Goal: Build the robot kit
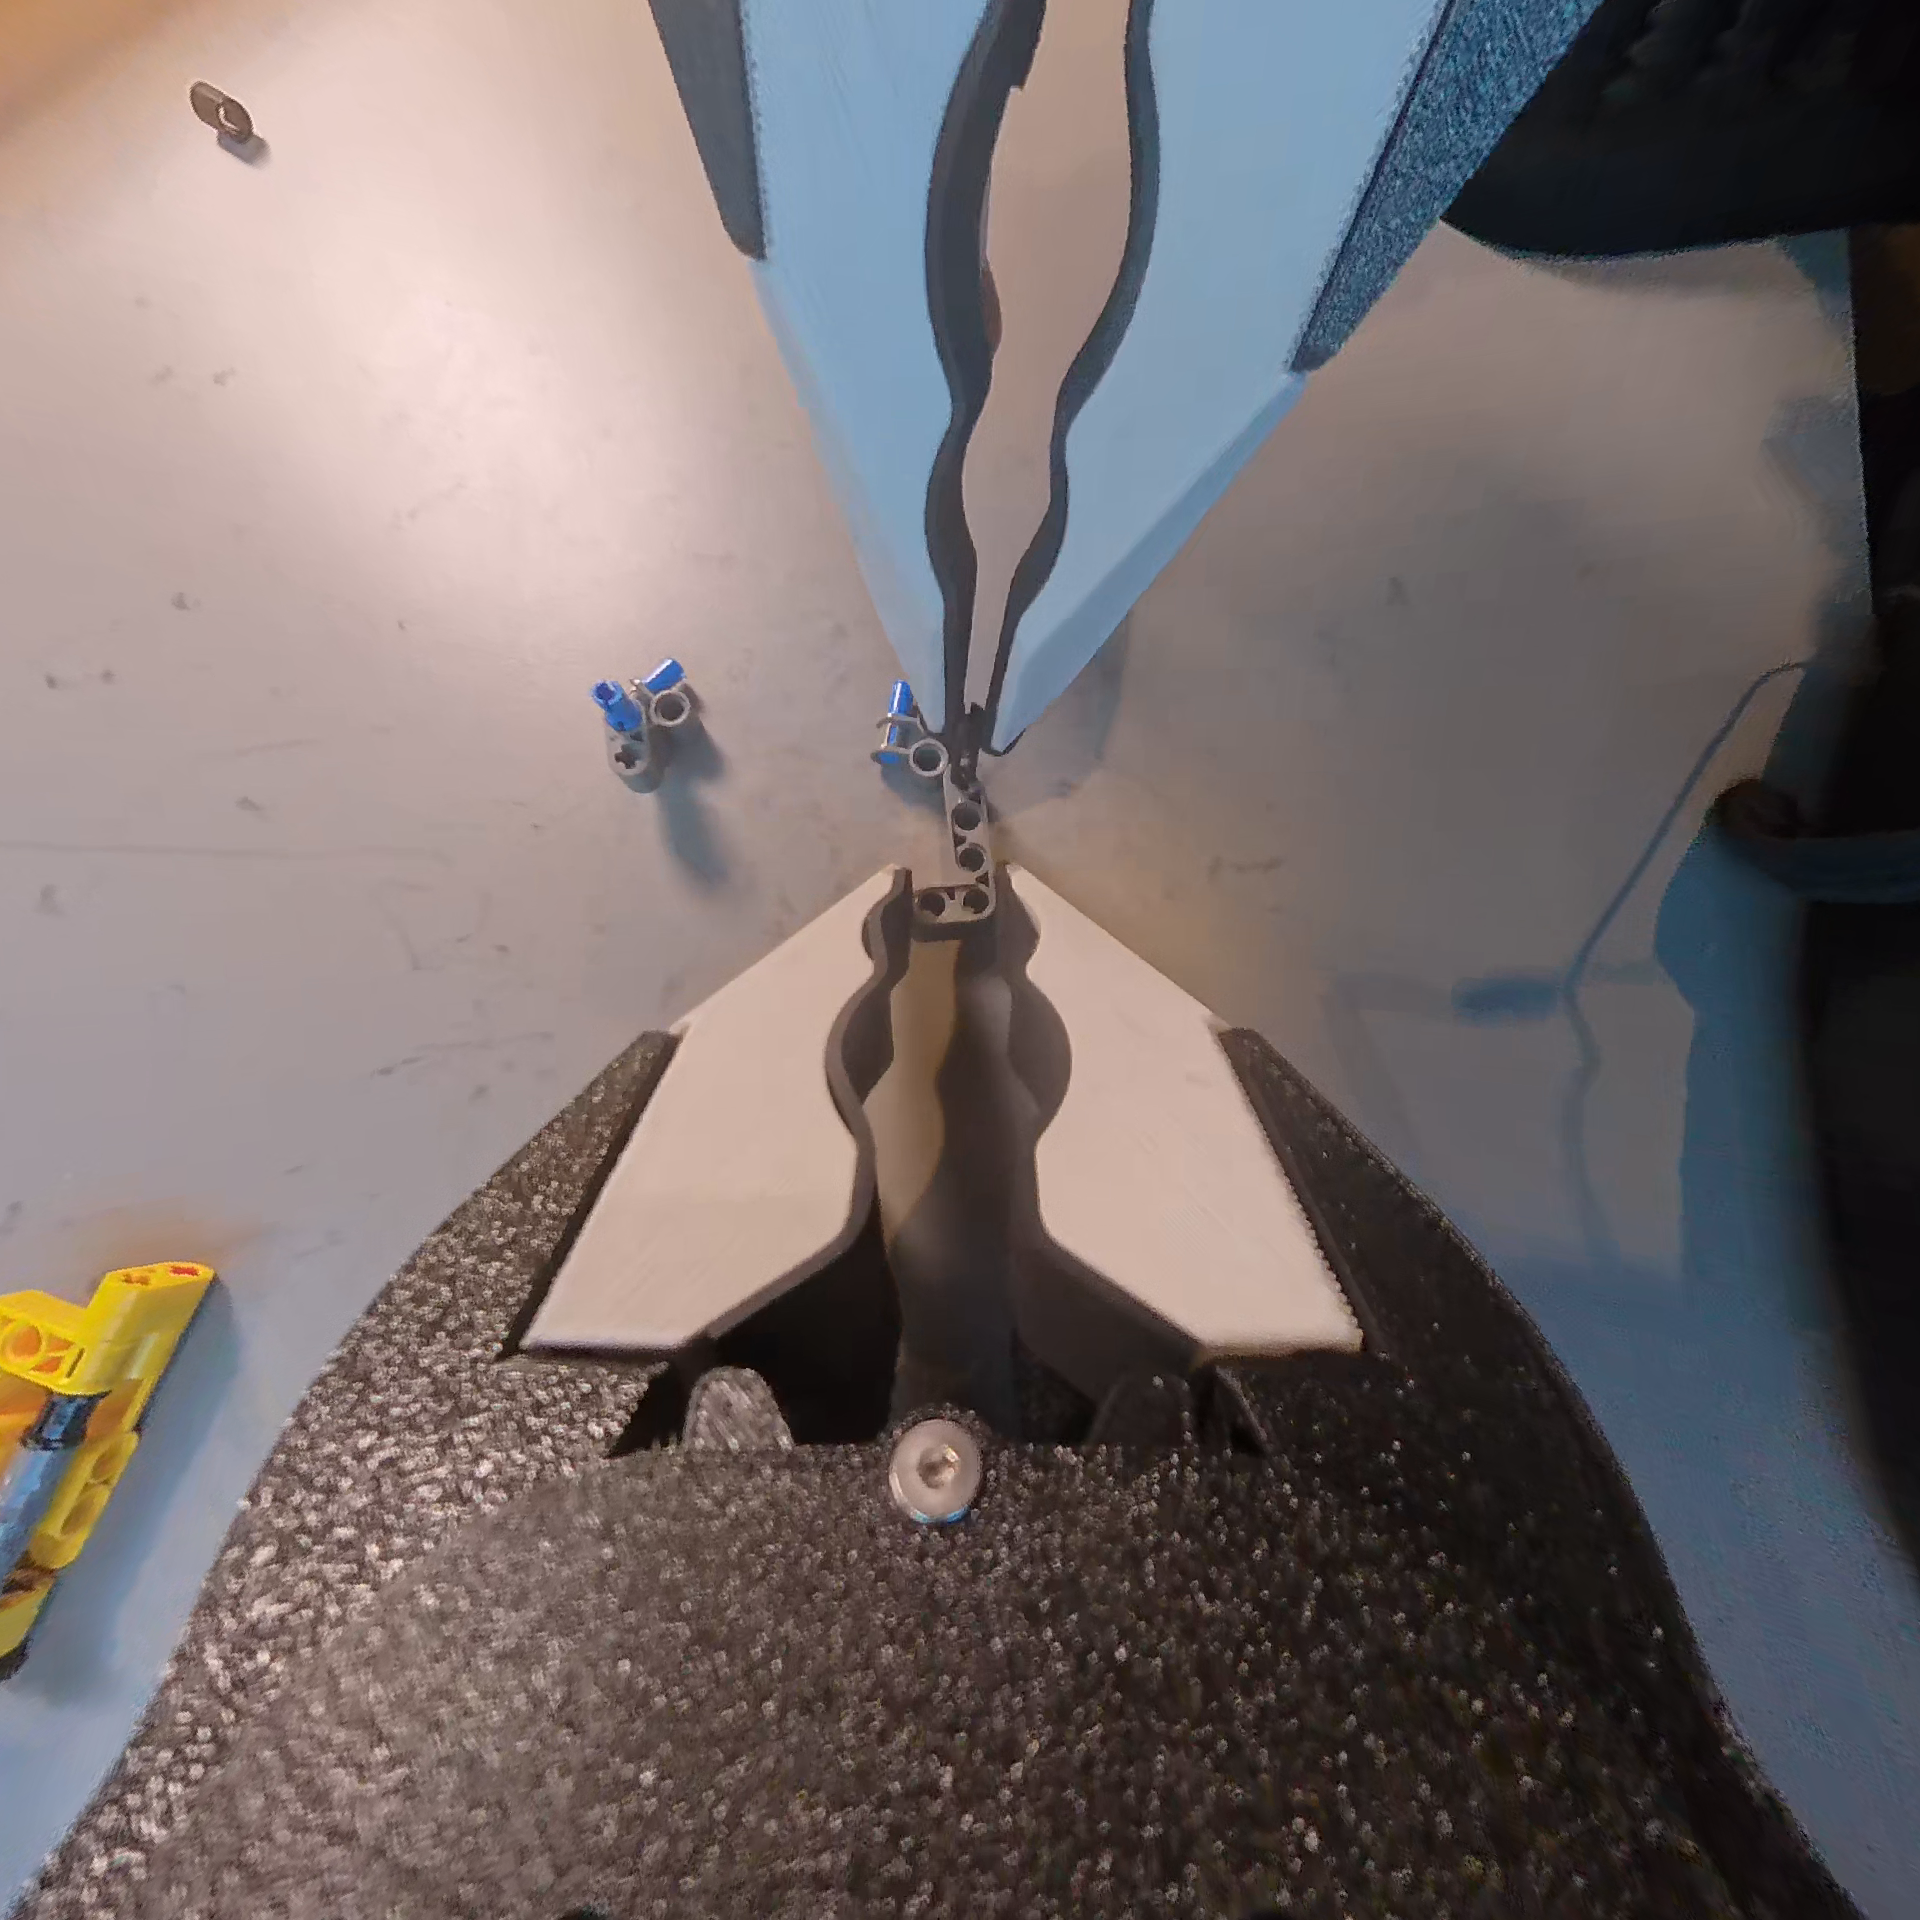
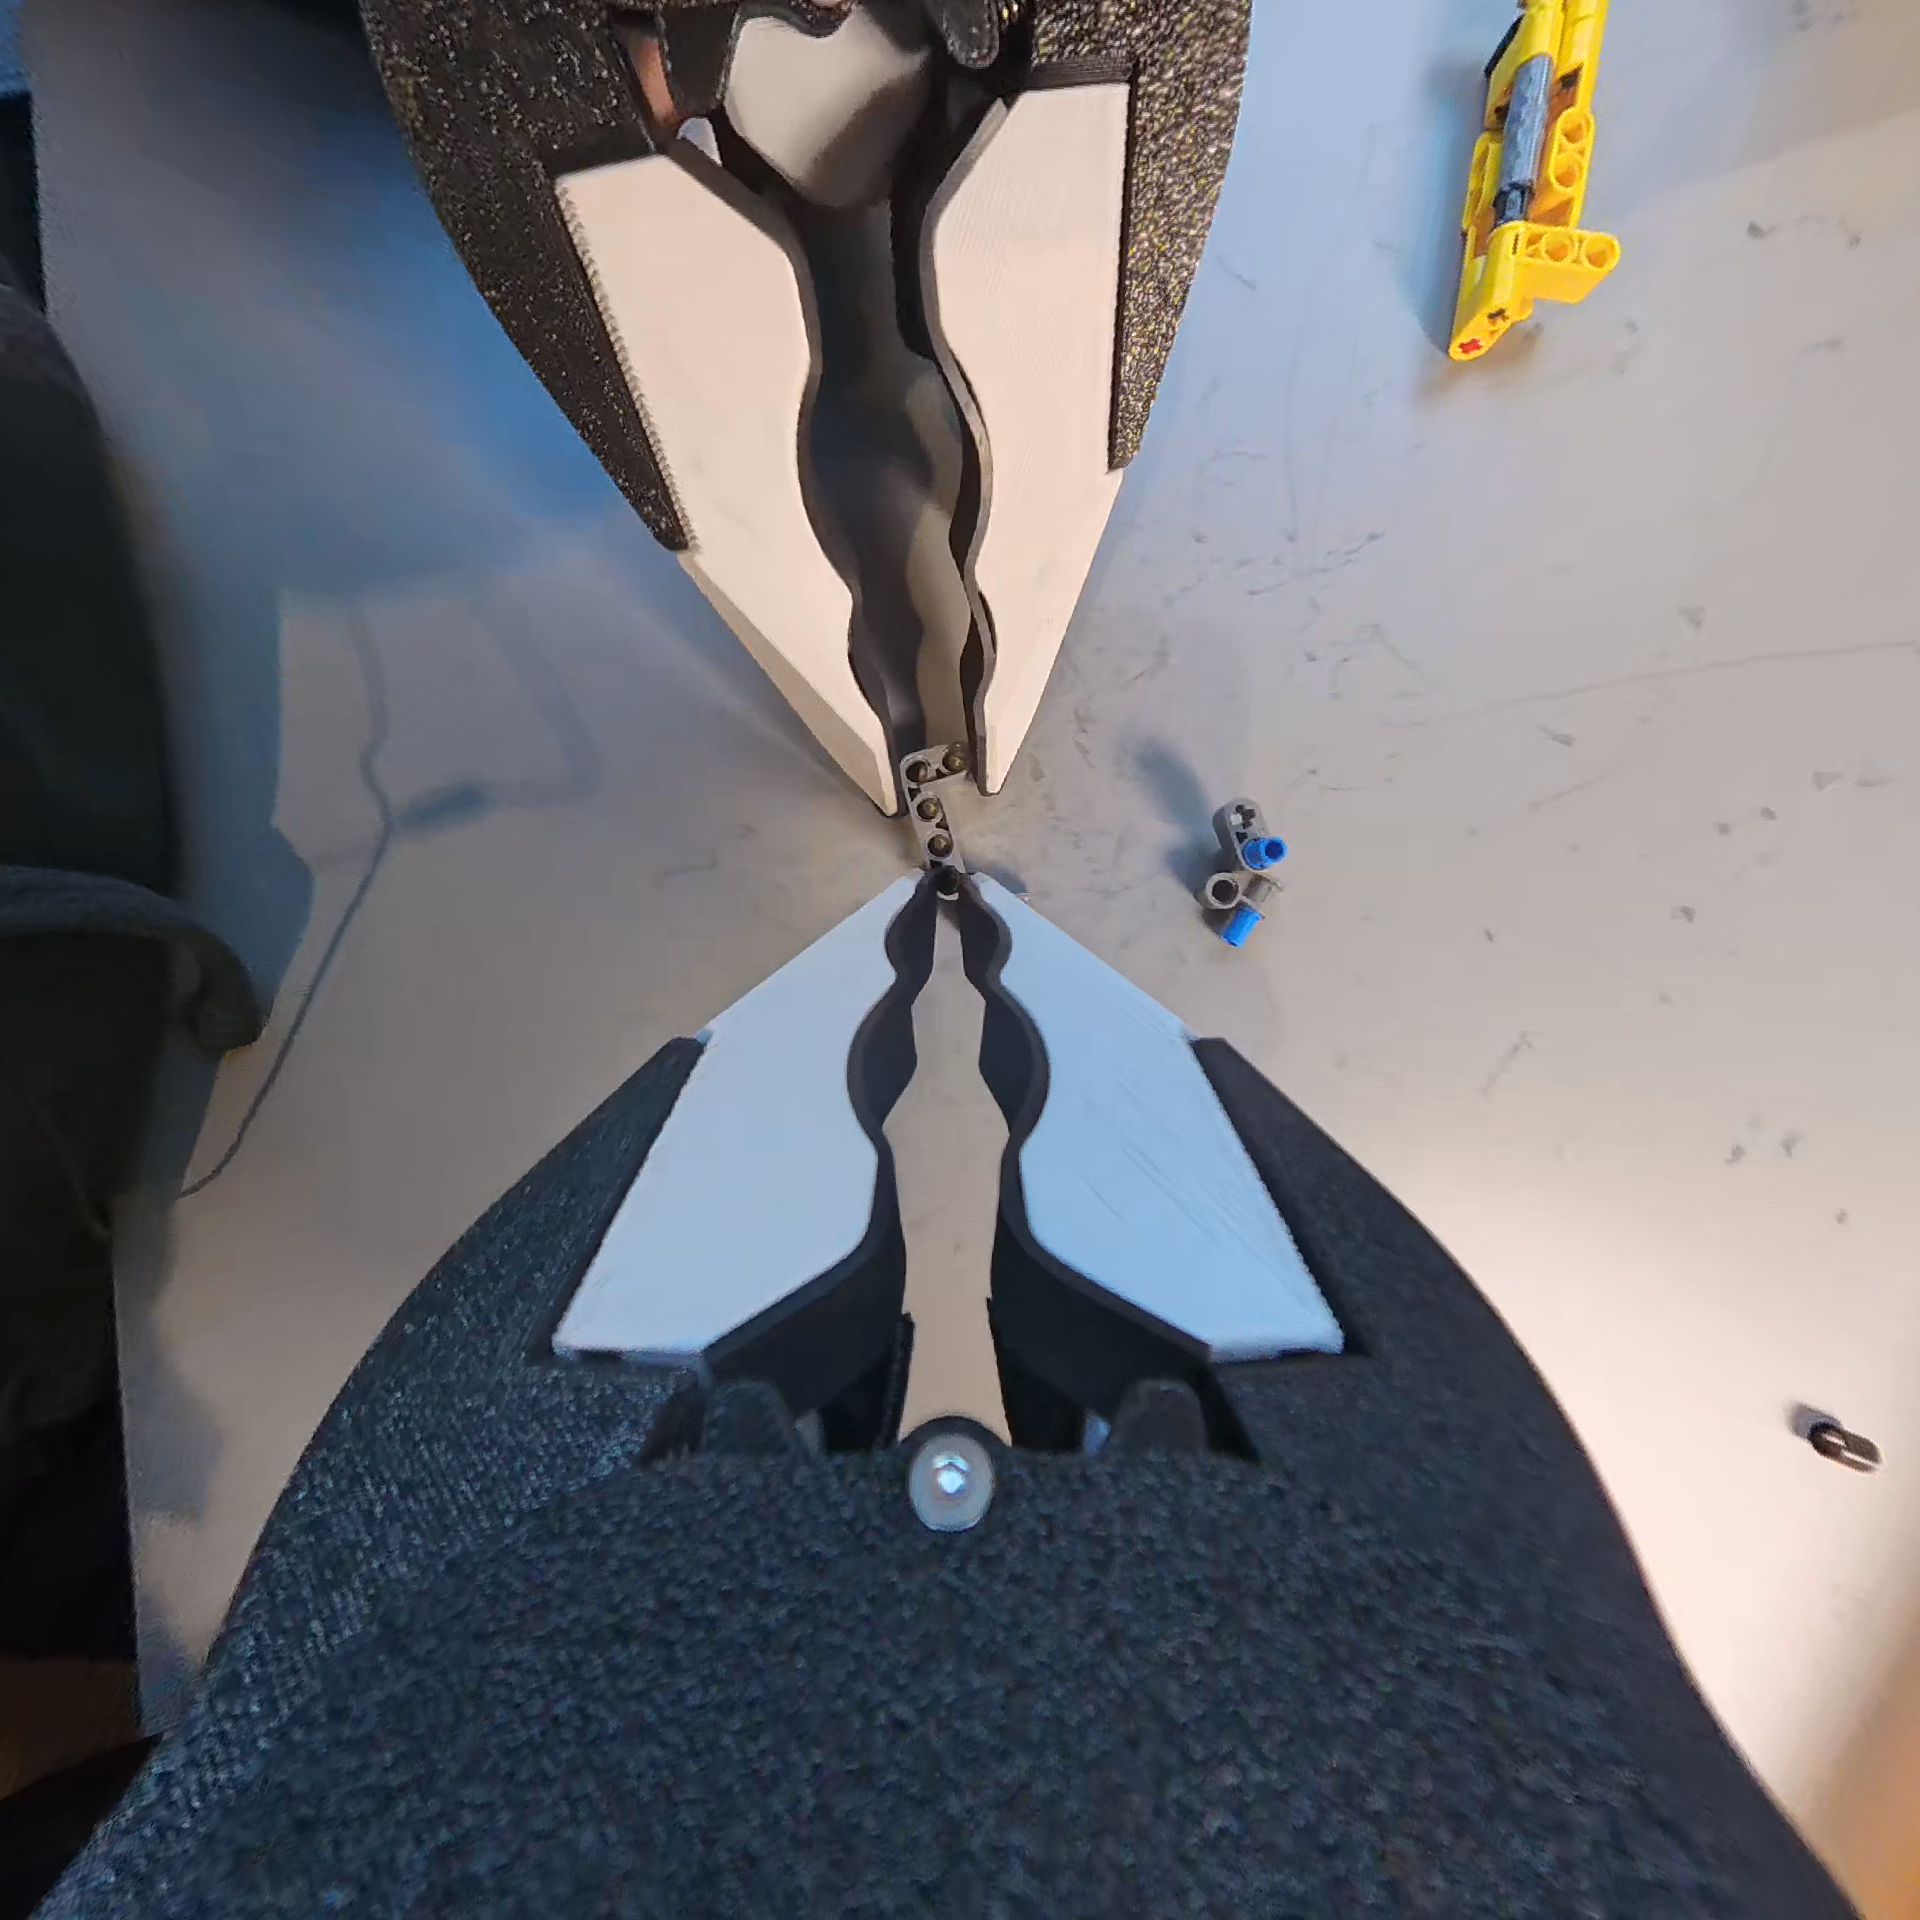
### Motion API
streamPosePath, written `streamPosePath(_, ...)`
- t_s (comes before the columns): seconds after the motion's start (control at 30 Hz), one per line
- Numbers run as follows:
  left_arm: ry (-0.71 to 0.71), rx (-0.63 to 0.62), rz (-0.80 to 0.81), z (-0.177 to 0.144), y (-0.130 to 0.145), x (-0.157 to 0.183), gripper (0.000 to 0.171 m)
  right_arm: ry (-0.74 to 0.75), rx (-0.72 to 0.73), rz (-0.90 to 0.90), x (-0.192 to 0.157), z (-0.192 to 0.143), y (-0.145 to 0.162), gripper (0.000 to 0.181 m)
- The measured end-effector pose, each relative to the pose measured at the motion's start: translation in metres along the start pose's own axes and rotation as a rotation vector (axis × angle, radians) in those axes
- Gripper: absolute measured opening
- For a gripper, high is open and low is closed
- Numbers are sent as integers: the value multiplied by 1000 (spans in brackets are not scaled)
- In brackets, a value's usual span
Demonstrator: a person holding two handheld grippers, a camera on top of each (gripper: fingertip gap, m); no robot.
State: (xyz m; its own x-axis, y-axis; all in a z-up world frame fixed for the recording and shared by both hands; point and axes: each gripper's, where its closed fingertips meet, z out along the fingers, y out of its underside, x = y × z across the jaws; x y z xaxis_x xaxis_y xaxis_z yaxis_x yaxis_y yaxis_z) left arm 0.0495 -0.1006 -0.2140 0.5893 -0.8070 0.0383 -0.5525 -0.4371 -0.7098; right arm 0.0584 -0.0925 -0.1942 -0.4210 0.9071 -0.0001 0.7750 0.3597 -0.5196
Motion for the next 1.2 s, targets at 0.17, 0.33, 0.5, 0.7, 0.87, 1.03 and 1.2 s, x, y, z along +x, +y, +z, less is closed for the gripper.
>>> streamPosePath(0.17,-15,2,-24,0,0,-1,14,36,-46,16,1,3,-3,3)
streamPosePath(0.33,-24,3,-36,0,0,-1,14,40,-37,57,1,2,-2,3)
streamPosePath(0.5,-39,3,-56,0,0,-1,14,49,-10,109,1,3,-1,3)
streamPosePath(0.7,-49,1,-63,0,1,-1,14,68,11,143,2,4,1,3)
streamPosePath(0.87,-47,1,-66,-1,1,-1,14,69,-24,129,1,8,4,3)
streamPosePath(1.03,-41,7,-28,-1,1,0,14,60,-14,137,1,8,4,3)
streamPosePath(1.2,-53,21,69,1,0,1,16,51,36,153,1,9,3,4)
